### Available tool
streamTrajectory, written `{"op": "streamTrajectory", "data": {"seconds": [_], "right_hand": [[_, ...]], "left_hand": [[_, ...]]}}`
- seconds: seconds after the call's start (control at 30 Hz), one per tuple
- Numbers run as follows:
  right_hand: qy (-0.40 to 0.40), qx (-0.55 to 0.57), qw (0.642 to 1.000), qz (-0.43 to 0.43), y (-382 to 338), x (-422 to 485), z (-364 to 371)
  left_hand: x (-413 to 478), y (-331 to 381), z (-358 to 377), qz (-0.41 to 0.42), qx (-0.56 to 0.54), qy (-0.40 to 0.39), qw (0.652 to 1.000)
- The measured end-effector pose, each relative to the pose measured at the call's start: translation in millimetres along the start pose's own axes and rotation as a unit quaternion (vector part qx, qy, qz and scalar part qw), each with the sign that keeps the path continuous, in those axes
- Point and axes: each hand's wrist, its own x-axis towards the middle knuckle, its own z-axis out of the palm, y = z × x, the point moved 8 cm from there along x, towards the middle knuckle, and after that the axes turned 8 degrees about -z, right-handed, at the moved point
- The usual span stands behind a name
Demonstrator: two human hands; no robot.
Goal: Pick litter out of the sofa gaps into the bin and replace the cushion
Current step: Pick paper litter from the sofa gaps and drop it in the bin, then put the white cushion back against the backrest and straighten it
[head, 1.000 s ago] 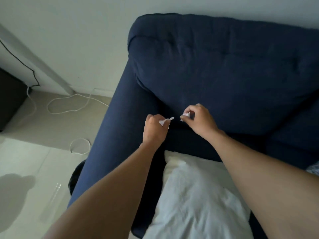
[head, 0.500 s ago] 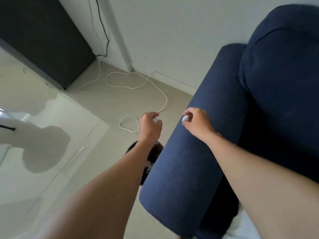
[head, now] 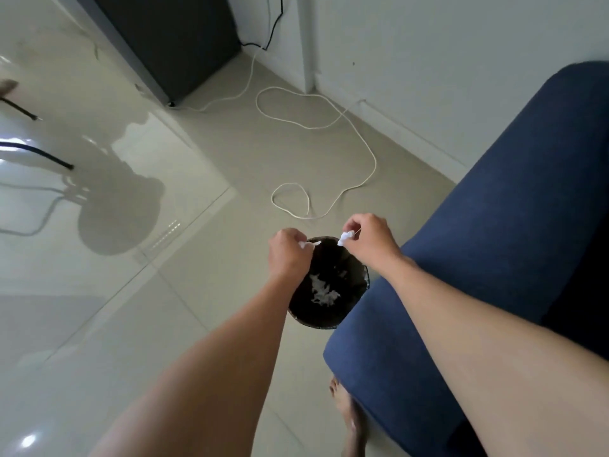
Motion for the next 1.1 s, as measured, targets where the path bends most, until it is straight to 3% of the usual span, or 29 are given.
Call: {"op": "streamTrajectory", "data": {"seconds": [0.47, 0.63, 0.97, 1.1], "right_hand": [[-0.089, -0.087, 0.991, 0.045, 6, 1, 67], [-0.118, -0.105, 0.986, 0.059, 10, -5, 61], [-0.032, -0.108, 0.992, 0.058, 15, -11, -38], [0.007, -0.108, 0.991, 0.077, 35, -35, -91]], "left_hand": [[18, -46, 32, -0.088, -0.002, -0.07, 0.994], [14, -44, 34, -0.104, 0.017, -0.102, 0.989], [-15, 44, 26, -0.012, 0.102, -0.112, 0.988], [-49, 101, 42, 0.08, 0.144, -0.095, 0.982]]}}
